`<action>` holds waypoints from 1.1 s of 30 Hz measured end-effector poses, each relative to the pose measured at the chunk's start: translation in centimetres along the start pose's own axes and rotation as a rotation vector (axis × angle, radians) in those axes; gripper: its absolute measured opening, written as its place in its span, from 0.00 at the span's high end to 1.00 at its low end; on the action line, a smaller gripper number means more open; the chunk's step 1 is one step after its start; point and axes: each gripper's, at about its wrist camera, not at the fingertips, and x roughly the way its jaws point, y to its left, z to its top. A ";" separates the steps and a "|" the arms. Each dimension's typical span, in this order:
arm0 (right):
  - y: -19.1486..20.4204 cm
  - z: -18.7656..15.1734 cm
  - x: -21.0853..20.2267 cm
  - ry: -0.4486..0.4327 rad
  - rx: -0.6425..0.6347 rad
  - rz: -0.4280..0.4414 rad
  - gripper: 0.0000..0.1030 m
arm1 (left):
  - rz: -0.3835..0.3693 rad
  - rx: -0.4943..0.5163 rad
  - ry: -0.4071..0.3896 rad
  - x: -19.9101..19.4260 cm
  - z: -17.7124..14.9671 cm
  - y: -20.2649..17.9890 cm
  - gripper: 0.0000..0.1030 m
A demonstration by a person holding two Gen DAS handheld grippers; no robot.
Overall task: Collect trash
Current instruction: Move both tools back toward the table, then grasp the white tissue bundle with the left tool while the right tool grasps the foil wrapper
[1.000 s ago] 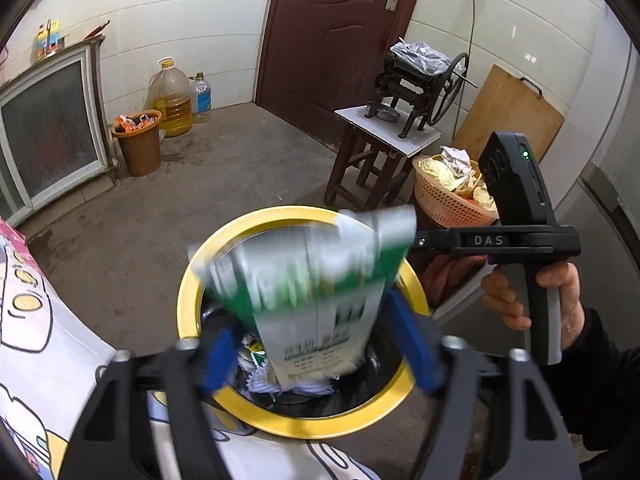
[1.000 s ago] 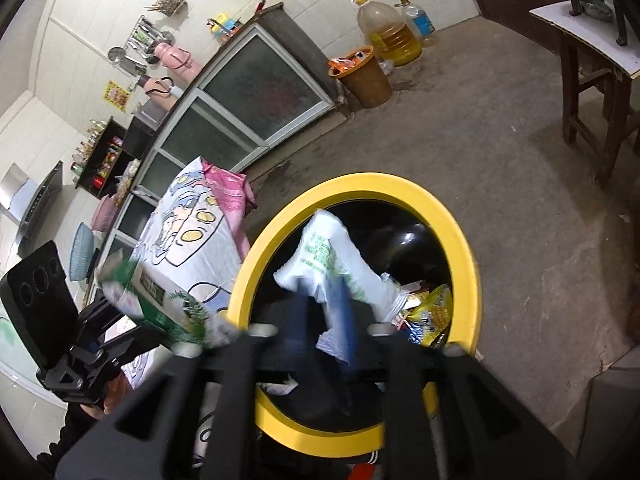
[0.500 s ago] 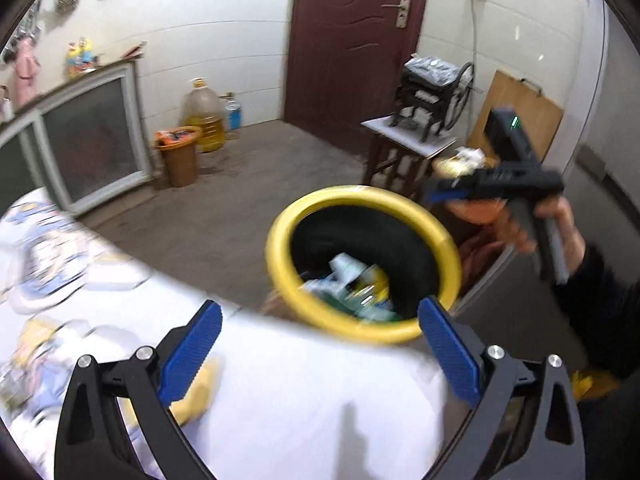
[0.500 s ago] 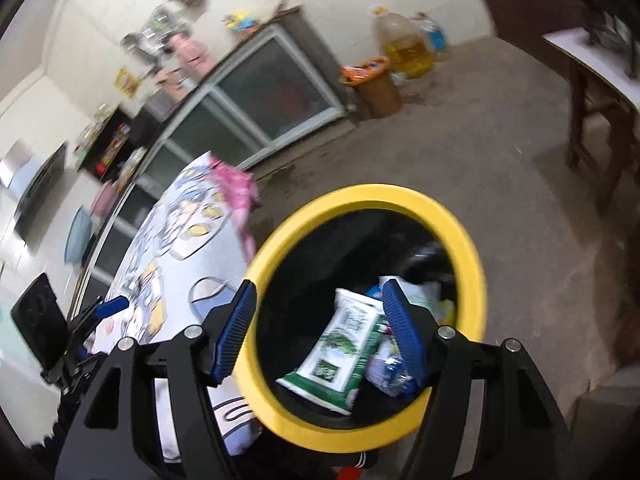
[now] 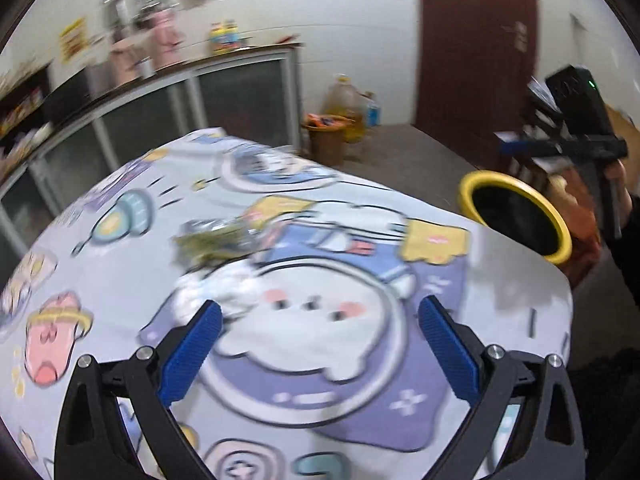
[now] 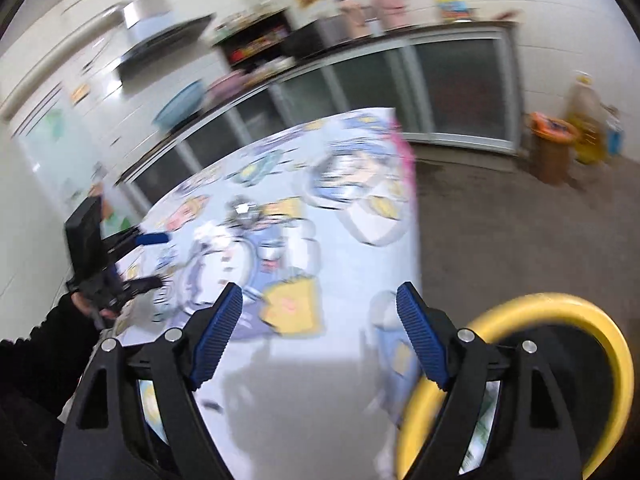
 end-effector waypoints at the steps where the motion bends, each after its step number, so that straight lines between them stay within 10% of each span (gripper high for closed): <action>1: 0.8 0.7 1.0 0.012 -0.017 0.008 0.26 | 0.006 -0.021 -0.003 0.1 -0.2 0.9 0.08; 18: 13.2 9.3 20.5 0.286 -0.386 0.040 0.41 | -0.023 -0.222 0.056 6.4 -0.4 8.0 0.08; 33: 13.9 10.7 28.0 0.431 -0.354 0.078 0.55 | -0.078 -0.298 0.097 9.3 -0.1 9.5 0.08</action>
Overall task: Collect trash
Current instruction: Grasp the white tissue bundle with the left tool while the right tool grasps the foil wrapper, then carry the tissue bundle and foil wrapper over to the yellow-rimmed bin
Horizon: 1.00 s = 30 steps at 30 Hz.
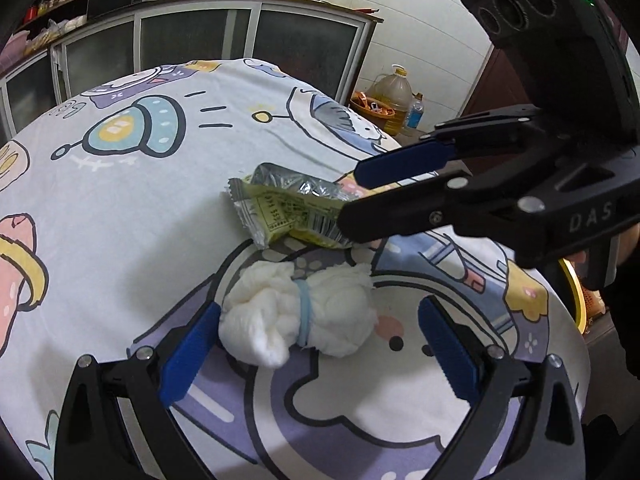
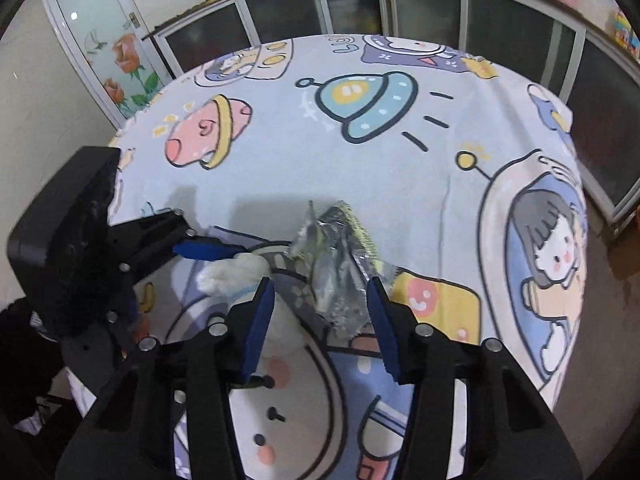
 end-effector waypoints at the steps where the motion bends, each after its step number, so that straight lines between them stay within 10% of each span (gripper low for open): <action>1: 0.1 0.0 0.0 -0.003 -0.003 0.002 0.55 | -0.005 -0.003 -0.002 -0.1 0.0 0.1 0.08; 15: -1.7 0.6 3.1 0.085 0.082 -0.005 0.77 | 0.043 0.008 0.016 1.5 0.5 0.1 0.09; 19: -2.1 0.4 3.3 0.089 0.111 -0.001 0.91 | 0.088 0.001 0.007 1.3 0.5 0.2 0.32; 30: -2.3 -0.2 -0.5 -0.005 0.149 -0.008 0.99 | 0.067 -0.034 -0.041 -1.4 0.4 0.3 0.40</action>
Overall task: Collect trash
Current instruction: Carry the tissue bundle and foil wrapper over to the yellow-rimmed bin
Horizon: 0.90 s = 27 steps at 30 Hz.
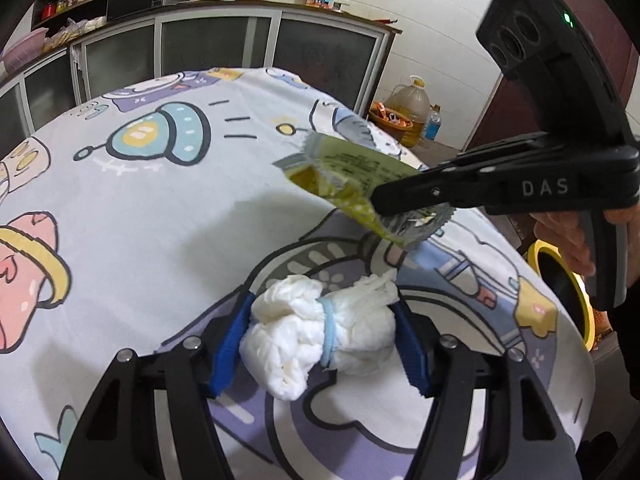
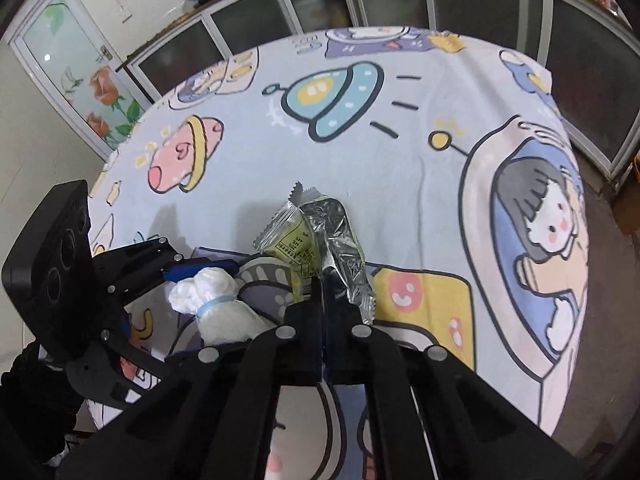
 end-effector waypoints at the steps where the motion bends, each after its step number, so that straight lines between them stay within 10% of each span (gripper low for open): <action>1: 0.0 -0.1 -0.4 -0.006 0.002 0.000 0.99 | 0.001 -0.003 -0.006 -0.5 -0.1 -0.1 0.40; 27: -1.2 -17.0 -17.4 -0.286 0.173 0.129 0.99 | 0.100 -0.107 -0.274 -15.6 -4.8 -12.9 0.39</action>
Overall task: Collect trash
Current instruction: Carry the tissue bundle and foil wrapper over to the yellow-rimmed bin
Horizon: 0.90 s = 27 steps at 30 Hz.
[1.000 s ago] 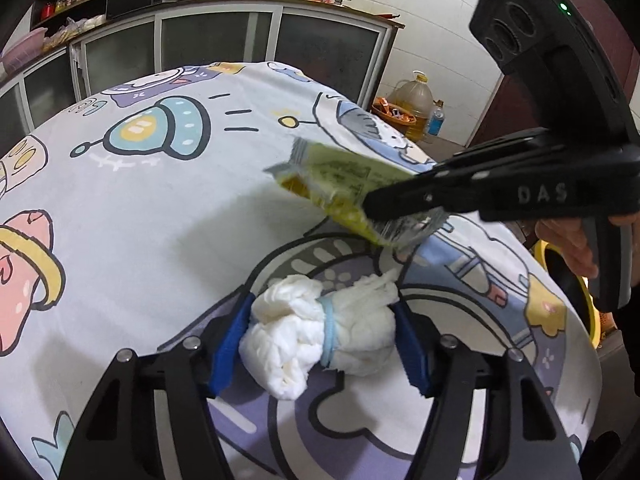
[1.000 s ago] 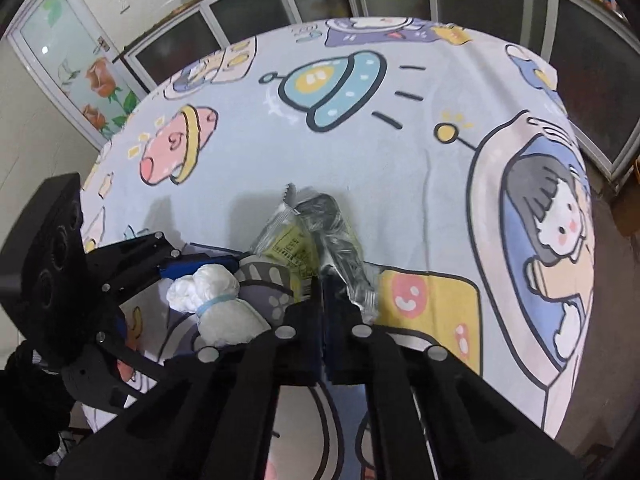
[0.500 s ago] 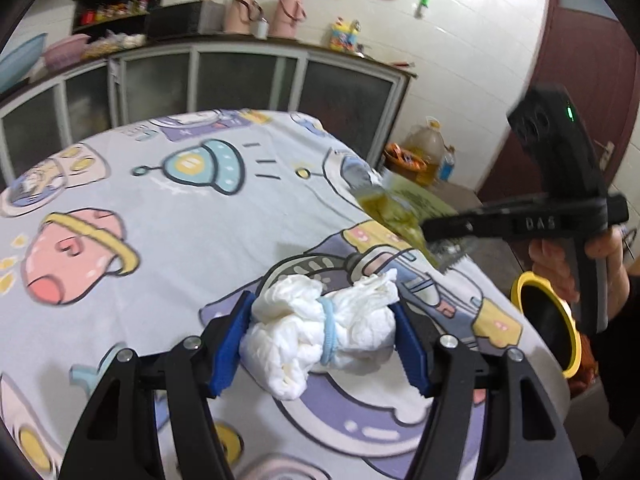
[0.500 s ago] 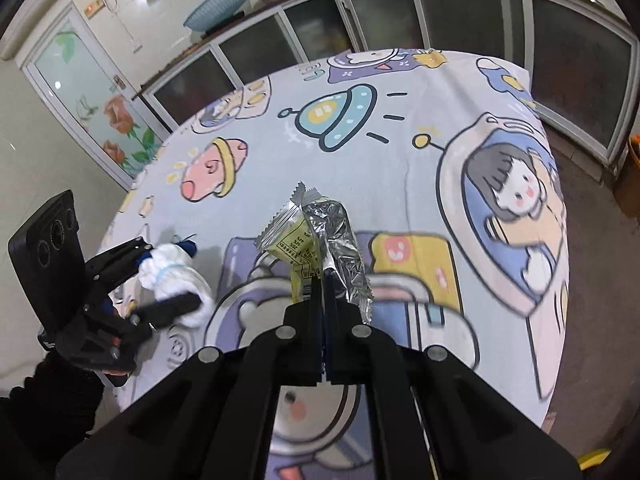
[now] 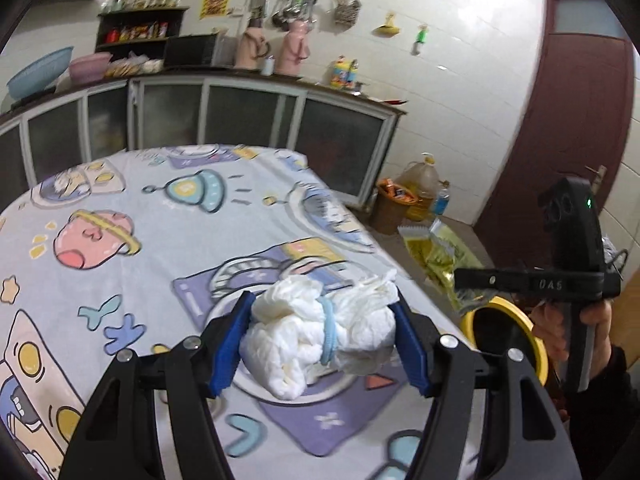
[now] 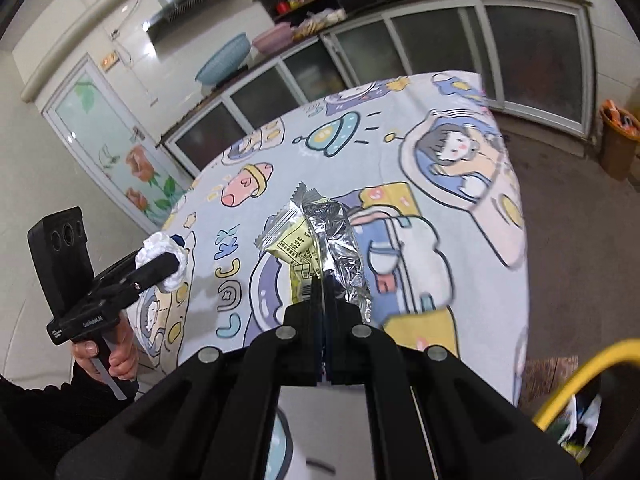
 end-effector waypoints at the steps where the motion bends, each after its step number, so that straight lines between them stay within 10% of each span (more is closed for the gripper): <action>1: -0.2 -0.6 -0.9 -0.016 0.008 -0.004 0.99 | -0.009 0.012 -0.006 -0.2 0.1 -0.9 0.39; 27: -13.8 -15.3 -18.3 -0.301 0.362 -0.314 0.98 | -0.262 0.365 -0.002 4.1 -0.2 -23.8 0.39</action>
